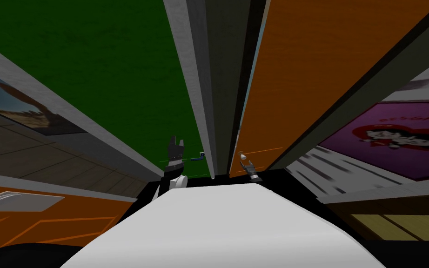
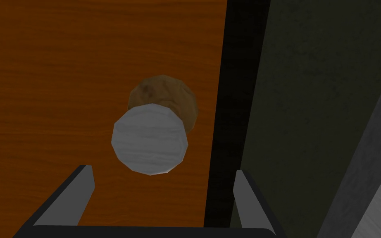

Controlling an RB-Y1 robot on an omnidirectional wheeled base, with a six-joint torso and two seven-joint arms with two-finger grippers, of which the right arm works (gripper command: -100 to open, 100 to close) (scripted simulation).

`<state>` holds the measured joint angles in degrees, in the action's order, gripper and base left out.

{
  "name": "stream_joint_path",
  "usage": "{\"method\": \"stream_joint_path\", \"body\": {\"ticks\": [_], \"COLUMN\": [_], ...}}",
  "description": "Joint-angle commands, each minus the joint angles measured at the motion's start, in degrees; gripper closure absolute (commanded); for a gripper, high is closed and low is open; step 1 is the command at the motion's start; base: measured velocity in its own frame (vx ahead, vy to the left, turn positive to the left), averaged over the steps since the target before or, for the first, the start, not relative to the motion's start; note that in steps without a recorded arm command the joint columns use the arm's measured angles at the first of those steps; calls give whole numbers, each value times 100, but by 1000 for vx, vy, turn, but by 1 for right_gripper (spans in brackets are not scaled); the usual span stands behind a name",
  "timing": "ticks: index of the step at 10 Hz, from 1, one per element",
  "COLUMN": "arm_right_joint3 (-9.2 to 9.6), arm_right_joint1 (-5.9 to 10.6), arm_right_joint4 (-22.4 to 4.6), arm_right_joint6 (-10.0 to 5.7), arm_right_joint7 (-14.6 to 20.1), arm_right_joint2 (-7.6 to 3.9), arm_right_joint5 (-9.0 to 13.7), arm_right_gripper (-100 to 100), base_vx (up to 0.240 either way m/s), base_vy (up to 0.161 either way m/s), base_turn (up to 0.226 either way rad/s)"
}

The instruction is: Pull the door open

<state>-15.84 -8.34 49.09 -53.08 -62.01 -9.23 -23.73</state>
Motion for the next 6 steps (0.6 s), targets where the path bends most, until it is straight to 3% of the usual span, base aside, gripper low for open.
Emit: {"method": "stream_joint_path", "body": {"ticks": [1, 2, 4, 5, 6], "arm_right_joint3": [-16, -16, -28, -28, -34], "arm_right_joint1": [237, 237, 521, 521, 651], "arm_right_joint4": [-286, -360, -733, -761, -936], "arm_right_joint6": [-64, -64, -125, -125, -153], "arm_right_joint7": [-47, -47, -94, -94, -116], "arm_right_joint2": [-90, -90, -203, -203, -254], "arm_right_joint5": [67, 67, 151, 151, 190], "arm_right_gripper": [-100, -100, -100, -100, -100], "base_vx": [35, 27, 33, 29, 30], "base_vy": [13, 6, 12, 10, 4], "base_turn": [5, 6, 5, 2, 1]}}
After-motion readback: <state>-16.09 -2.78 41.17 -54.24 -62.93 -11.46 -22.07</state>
